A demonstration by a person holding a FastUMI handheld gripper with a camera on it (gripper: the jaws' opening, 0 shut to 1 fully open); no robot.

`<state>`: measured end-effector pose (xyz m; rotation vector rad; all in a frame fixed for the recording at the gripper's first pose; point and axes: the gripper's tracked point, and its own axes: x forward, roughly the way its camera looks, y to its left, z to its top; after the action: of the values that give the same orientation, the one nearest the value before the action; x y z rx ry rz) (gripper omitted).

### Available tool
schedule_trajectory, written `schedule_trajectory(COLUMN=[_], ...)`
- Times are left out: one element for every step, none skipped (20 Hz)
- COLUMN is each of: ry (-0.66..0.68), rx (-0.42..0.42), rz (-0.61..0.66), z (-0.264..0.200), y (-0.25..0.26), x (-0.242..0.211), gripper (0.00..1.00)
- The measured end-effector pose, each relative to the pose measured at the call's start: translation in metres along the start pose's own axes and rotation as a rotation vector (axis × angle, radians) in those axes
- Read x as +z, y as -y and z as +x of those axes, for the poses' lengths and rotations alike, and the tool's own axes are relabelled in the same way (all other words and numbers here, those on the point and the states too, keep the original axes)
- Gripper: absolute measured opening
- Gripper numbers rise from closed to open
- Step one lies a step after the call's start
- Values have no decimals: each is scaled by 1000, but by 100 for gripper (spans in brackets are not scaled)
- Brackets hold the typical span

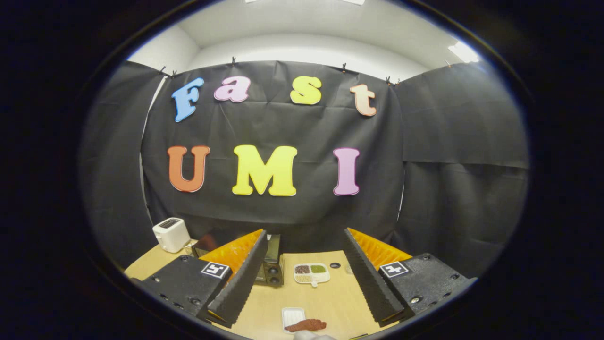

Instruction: Open the toaster oven, put the food inside, and close the toaster oven door.

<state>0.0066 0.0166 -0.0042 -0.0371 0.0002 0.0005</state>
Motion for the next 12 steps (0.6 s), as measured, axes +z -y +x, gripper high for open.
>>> schedule_trajectory(ry=[1,0,0,-4,-9,-19,-31,-40,-50,-54,-61,-66], rx=[2,2,-2,-13,-24,-29,-21,-6,8,24,38,58], rz=[-2,-3,-4,-4,0,10,20,26,26,19,8,2], z=[2,5,10,15,21,28,37,45,55,64,75,85], y=[-3,-7,-11,-14,-18,-25,-37,-51,-62,-76,-90,-105], x=[-1,-3,-6,-9,-13,-18,-26,-32,-39,-44,-52,-59], gripper=[100,100,100,100,100,100,100,100,100,100,100,100])
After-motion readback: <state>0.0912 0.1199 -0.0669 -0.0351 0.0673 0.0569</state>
